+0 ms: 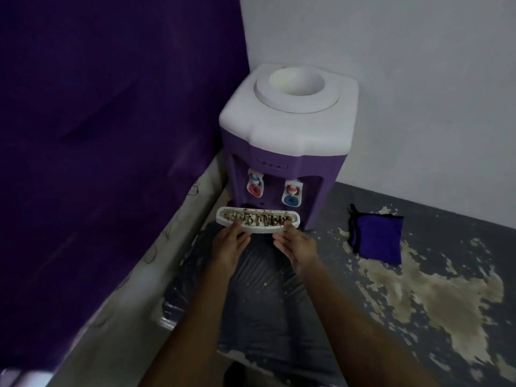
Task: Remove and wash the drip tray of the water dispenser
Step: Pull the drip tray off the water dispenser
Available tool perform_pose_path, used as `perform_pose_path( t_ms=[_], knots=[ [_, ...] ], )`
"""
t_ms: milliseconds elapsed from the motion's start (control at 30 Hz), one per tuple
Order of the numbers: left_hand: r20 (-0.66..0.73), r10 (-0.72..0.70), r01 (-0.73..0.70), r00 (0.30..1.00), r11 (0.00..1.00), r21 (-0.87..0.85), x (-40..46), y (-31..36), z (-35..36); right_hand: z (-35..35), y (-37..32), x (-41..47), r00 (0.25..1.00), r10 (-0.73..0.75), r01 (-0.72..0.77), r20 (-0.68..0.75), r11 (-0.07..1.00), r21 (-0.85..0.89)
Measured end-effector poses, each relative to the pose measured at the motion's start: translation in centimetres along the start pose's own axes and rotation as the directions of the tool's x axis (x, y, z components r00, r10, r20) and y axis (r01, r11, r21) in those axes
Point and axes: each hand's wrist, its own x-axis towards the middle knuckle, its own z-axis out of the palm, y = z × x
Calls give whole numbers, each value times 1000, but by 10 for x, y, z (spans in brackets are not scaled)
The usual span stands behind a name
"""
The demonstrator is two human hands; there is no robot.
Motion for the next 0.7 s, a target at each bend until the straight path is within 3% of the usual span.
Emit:
perform_pose_path(
  t_ms=[300, 467, 700],
  knots=[
    [-208, 214, -254, 954, 949, -189, -111, -13, -21, -3, -11, -67, 961, 10, 35, 276, 986, -161],
    [-340, 257, -351, 905, 902, -251, -171, -26, -47, 6, 4, -109, 930, 67, 33, 361, 964, -264],
    [-510, 341, -520, 790, 814, -261, -258, -44, -112, 31, 57, -175, 839, 202, 24, 505, 914, -406]
  ],
)
